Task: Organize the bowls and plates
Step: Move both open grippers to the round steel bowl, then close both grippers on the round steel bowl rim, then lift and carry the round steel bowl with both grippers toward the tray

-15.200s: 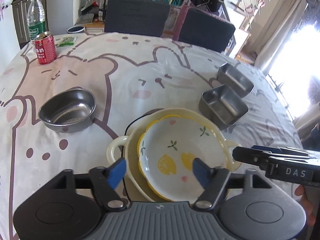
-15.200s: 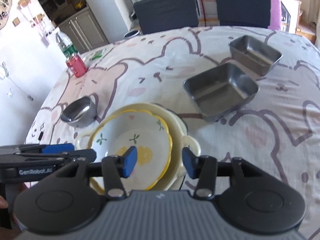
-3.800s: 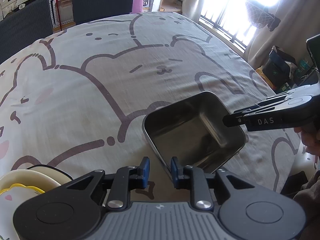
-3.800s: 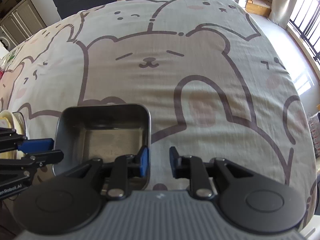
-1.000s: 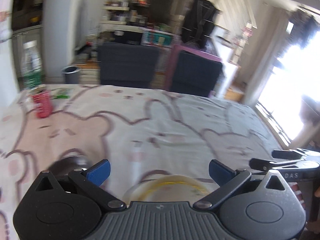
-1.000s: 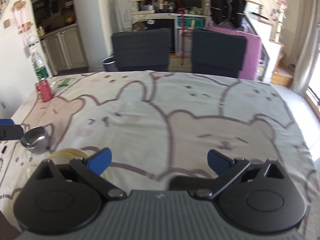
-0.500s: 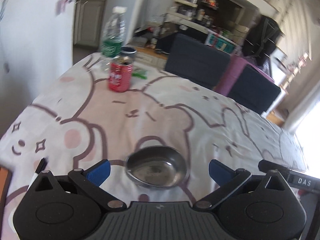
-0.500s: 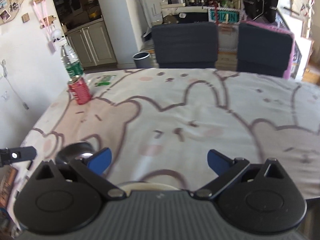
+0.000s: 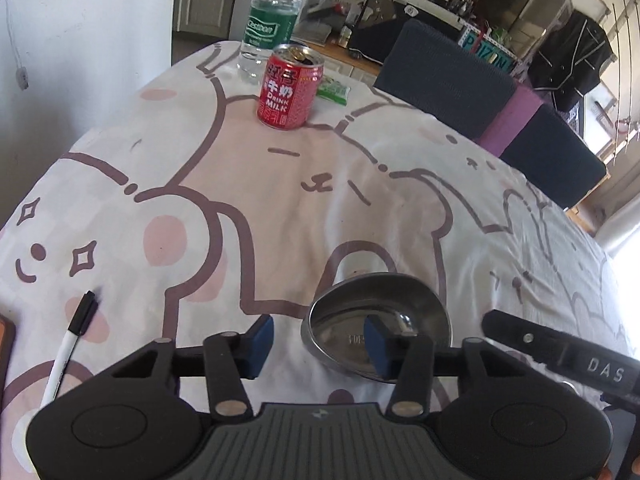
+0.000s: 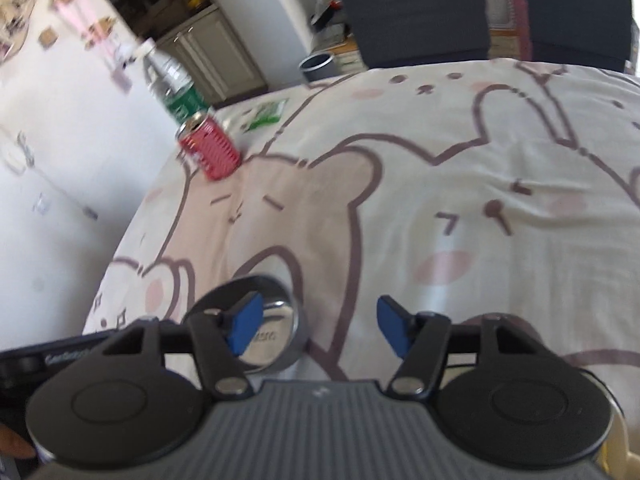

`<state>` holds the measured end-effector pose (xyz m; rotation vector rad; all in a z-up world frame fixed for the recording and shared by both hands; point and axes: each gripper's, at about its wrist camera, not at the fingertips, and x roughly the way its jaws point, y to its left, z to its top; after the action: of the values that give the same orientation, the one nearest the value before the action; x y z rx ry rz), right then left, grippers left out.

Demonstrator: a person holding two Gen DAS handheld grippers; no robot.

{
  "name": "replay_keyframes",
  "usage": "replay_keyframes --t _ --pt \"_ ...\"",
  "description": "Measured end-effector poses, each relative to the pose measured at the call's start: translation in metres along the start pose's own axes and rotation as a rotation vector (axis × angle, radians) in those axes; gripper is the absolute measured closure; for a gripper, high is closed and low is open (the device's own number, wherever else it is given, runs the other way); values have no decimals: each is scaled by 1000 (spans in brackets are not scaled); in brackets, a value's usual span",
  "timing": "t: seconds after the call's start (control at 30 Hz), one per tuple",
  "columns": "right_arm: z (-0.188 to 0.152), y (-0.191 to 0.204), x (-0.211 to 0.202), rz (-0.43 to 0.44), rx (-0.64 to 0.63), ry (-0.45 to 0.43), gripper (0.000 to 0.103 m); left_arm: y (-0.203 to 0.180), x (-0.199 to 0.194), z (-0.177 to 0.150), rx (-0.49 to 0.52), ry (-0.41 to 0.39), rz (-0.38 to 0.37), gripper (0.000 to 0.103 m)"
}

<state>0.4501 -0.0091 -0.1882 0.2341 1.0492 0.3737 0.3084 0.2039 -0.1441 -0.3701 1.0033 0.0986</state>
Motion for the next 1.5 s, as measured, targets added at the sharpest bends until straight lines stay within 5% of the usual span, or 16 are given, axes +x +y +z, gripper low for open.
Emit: replay_keyframes --t 0.3,0.4,0.6,1.1,1.5 --pt "-4 12 37 12 -34 77 50 1 20 4 14 42 22 61" --pt "-5 14 49 -4 -30 106 64 4 25 5 8 54 23 84" --pt "-6 13 61 4 -7 148 85 6 31 6 17 69 16 90" --pt "-4 13 40 1 -21 85 93 -10 -1 9 33 -34 -39 97" --pt "-3 -25 -44 -9 23 -53 93 -80 -46 -3 123 -136 -141 96"
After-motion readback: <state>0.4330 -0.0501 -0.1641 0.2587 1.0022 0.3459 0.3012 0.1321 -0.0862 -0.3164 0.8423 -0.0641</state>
